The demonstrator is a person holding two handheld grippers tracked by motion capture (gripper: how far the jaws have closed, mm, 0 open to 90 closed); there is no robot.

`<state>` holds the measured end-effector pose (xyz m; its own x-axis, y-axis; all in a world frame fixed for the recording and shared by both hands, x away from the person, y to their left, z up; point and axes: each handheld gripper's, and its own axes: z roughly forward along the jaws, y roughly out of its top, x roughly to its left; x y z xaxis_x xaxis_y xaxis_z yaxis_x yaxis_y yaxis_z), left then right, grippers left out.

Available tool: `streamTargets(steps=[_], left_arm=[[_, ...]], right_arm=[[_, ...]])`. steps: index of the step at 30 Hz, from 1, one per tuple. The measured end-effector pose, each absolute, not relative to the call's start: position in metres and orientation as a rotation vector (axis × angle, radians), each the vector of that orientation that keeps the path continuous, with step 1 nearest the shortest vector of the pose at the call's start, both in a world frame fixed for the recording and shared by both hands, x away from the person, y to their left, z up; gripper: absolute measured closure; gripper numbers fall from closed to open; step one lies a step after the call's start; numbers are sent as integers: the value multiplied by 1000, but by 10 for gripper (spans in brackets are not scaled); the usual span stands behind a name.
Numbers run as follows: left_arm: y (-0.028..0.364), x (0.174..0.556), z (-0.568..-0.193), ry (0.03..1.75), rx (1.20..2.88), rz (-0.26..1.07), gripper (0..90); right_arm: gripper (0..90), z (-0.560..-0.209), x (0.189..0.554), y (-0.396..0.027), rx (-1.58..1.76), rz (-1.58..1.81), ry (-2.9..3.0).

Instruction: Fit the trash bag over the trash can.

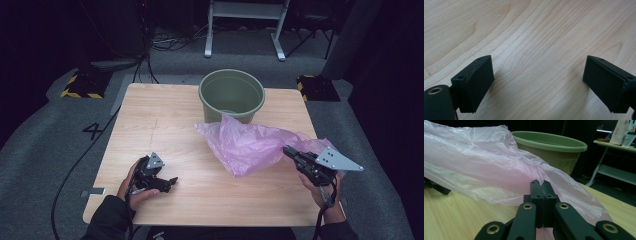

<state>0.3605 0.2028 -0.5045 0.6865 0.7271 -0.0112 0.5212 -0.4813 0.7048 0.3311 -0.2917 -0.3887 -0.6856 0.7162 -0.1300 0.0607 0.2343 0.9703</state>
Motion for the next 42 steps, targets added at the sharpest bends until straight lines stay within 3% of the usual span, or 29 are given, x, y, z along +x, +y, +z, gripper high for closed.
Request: streamTargets(steps=[21,33,42], left_arm=[[202,362,-504,954,2196,386,85],[201,367,-504,935,2200,383,93],[203,373,-503,923,2192,406,164]], right_arm=[[900,-351,329,-305,719,1487,1788],[900,-338,352,-292,718,1427,1755],[900,-333,373,-278,718,1367,1765]])
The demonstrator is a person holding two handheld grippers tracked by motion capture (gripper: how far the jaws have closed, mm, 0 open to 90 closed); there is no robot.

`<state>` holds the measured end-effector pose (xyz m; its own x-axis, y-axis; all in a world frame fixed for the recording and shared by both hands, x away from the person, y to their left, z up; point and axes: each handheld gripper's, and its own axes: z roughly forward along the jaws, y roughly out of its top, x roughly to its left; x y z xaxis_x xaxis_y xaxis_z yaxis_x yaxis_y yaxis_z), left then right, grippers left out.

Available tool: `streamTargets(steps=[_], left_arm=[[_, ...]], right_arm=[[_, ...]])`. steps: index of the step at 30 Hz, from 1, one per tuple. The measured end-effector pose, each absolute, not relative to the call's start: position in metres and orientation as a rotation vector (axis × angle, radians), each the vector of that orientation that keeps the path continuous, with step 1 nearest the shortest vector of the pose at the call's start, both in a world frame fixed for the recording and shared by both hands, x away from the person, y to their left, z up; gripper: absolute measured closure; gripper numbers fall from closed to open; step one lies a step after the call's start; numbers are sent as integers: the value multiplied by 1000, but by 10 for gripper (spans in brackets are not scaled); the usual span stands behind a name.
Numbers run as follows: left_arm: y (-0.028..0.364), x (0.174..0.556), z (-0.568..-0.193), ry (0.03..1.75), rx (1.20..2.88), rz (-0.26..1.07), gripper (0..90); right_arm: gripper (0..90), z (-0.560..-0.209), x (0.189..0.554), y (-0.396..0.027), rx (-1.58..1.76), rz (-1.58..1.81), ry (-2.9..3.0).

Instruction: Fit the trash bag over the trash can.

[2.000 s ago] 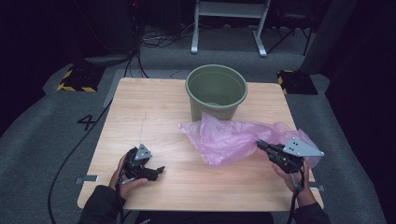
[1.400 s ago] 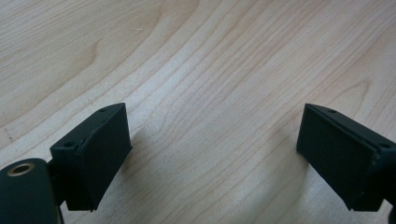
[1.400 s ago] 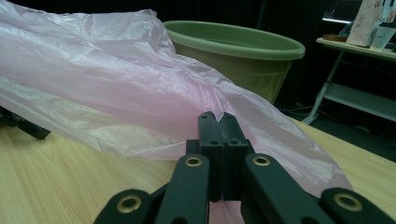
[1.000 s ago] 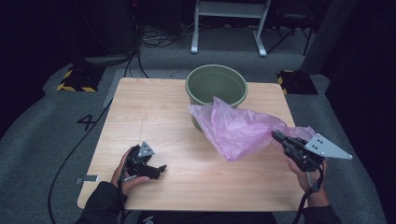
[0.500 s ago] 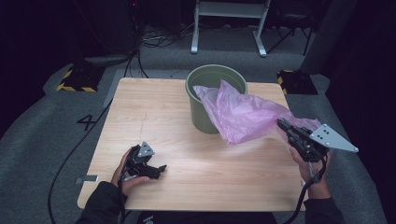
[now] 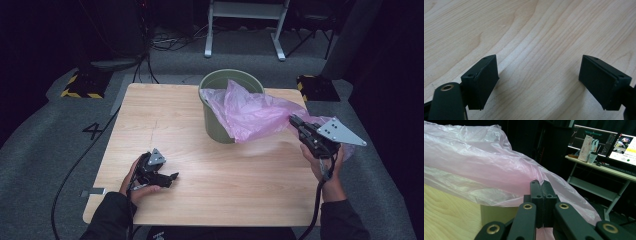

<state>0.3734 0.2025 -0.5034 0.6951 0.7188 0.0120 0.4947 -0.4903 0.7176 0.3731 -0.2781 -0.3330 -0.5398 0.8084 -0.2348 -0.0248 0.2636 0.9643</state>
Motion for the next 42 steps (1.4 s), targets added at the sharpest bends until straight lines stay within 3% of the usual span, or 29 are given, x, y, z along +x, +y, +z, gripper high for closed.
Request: streamTargets(steps=[18,33,42], left_arm=[[192,391,-445,830,2067,499,193],[192,447,-405,827,1953,535,187],[158,454,-347,718,1876,568,201]], right_arm=[[900,-328,415,-249,748,1189,1788],[900,-332,440,-237,754,1119,1822],[900,-329,448,-230,752,1079,1837]])
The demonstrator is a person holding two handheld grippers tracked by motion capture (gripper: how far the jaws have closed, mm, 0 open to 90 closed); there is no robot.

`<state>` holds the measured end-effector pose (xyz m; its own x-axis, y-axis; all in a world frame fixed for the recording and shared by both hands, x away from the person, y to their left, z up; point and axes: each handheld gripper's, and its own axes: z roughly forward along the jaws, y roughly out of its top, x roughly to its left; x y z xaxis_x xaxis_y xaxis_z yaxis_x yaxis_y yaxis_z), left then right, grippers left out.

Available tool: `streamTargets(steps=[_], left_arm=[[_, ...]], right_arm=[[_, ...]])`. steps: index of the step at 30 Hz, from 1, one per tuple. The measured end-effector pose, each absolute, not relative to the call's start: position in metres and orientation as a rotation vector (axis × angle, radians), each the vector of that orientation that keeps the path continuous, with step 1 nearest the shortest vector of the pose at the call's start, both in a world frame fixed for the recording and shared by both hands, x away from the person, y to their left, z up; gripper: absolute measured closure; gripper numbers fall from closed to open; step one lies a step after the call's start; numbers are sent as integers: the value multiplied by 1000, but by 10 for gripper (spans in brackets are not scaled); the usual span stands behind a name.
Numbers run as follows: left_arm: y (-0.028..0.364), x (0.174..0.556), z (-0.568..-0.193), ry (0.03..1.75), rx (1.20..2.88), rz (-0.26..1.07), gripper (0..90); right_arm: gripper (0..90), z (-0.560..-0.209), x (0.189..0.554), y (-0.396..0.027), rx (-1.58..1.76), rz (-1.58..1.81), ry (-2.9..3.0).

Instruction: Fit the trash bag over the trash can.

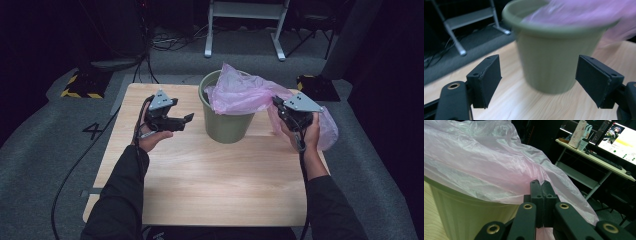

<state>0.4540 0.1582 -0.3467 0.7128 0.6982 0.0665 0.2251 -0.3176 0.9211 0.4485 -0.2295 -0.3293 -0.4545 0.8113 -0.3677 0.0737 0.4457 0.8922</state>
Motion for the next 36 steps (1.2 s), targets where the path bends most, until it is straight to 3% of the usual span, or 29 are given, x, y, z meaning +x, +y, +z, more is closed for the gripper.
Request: streamTargets(steps=[9,17,22,24,25,28,31,36], left_arm=[[87,452,-310,548,1901,547,202],[46,459,-310,493,1987,579,223],[35,466,-314,509,2027,605,458],[34,470,-316,522,2038,625,502],[34,471,-317,527,2044,631,577],[35,476,-320,541,2052,633,654],[35,478,-322,550,2049,629,615],[33,476,-318,513,1997,585,305]], right_arm=[[900,-328,451,-222,749,1053,1847],[900,-329,451,-216,713,1049,1867],[900,-329,448,-211,675,1083,1890],[900,-329,447,-208,659,1091,1902],[900,-329,446,-206,631,1099,1926],[900,-329,445,-203,600,1110,1951],[900,-329,444,-202,581,1115,1964],[900,-327,442,-197,539,1121,1994]])
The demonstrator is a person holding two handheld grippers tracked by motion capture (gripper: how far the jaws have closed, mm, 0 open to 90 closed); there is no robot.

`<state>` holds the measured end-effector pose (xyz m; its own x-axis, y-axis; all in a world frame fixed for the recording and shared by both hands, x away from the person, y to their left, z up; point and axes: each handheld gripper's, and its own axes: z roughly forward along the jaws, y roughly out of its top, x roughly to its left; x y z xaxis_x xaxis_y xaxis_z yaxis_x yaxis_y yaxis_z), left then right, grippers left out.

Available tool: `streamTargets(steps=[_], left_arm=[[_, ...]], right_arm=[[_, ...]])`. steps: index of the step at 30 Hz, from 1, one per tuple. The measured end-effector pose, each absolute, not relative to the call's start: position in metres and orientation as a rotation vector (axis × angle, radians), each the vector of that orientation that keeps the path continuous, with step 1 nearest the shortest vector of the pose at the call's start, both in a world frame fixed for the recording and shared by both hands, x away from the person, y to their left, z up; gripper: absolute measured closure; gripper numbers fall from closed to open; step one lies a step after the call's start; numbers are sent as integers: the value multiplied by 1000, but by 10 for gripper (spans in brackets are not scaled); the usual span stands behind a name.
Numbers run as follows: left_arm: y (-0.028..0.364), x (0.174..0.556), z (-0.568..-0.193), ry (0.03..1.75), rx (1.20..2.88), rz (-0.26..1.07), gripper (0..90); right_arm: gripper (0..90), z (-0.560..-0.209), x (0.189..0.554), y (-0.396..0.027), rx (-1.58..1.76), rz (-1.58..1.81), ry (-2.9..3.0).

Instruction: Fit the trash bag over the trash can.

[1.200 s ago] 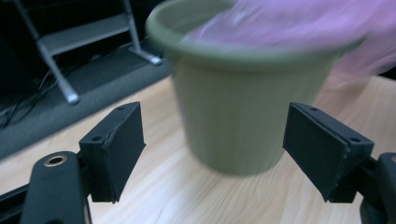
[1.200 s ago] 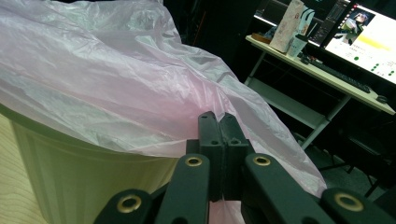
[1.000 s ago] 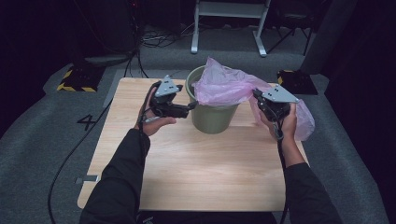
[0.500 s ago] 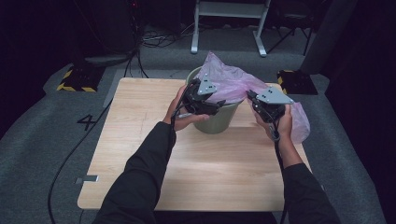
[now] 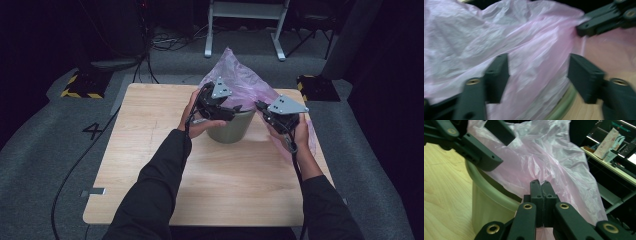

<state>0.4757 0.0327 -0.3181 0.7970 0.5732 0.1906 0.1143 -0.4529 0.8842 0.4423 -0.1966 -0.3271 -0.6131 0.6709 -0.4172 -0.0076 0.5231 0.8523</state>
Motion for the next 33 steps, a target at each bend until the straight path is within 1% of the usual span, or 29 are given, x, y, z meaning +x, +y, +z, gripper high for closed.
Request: streamTargets(steps=[3,4,5,6,7,8,10,11,12,13,14,15,17,18,19,20,21,24,25,26,27,28,30,33], left_arm=[[27,476,-318,498,2034,598,278],[23,476,-319,507,2056,623,351],[23,476,-319,507,2056,623,397],[19,477,-319,507,2088,642,480],[19,477,-319,507,2088,642,538],[18,477,-318,494,2095,650,538],[17,477,-318,473,2119,649,775],[16,477,-318,458,2131,658,775],[15,477,-318,444,2140,660,844],[14,477,-318,436,2155,655,892],[13,477,-319,434,2158,663,895],[13,477,-318,445,2168,667,895],[14,481,-318,464,2178,643,897],[15,481,-318,480,2181,633,898],[16,483,-318,483,2187,625,898],[16,484,-319,492,2190,611,898],[17,485,-320,505,2189,606,899],[20,488,-321,528,2192,591,899],[20,488,-321,539,2186,589,899],[21,488,-321,546,2188,579,899],[21,488,-321,543,2188,576,899],[22,489,-321,544,2191,586,899],[23,489,-320,551,2182,570,899],[26,490,-320,563,2185,567,899]], right_arm=[[900,-326,442,-195,516,1135,2018],[900,-324,440,-192,493,1137,2031],[900,-324,440,-192,493,1137,2031],[900,-322,438,-190,471,1150,2045],[900,-322,438,-190,471,1150,2045],[900,-321,437,-189,464,1157,2050],[900,-318,436,-187,442,1169,2077],[900,-318,436,-187,442,1169,2077],[900,-318,436,-187,439,1170,2085],[897,-317,436,-187,450,1158,2078],[866,-316,436,-188,458,1158,2072],[866,-316,436,-188,458,1158,2072],[760,-315,437,-189,501,1158,2038],[736,-315,437,-190,518,1160,2027],[691,-315,437,-191,536,1171,2025],[603,-315,436,-192,558,1180,2019],[548,-316,437,-193,582,1179,2017],[338,-320,437,-195,637,1172,2047],[294,-322,436,-196,648,1173,2066],[221,-325,434,-197,659,1155,2075],[175,-332,429,-201,663,1122,2090],[175,-332,429,-201,663,1122,2090],[146,-340,426,-205,683,1092,2091],[152,-354,423,-214,721,1094,2097]])
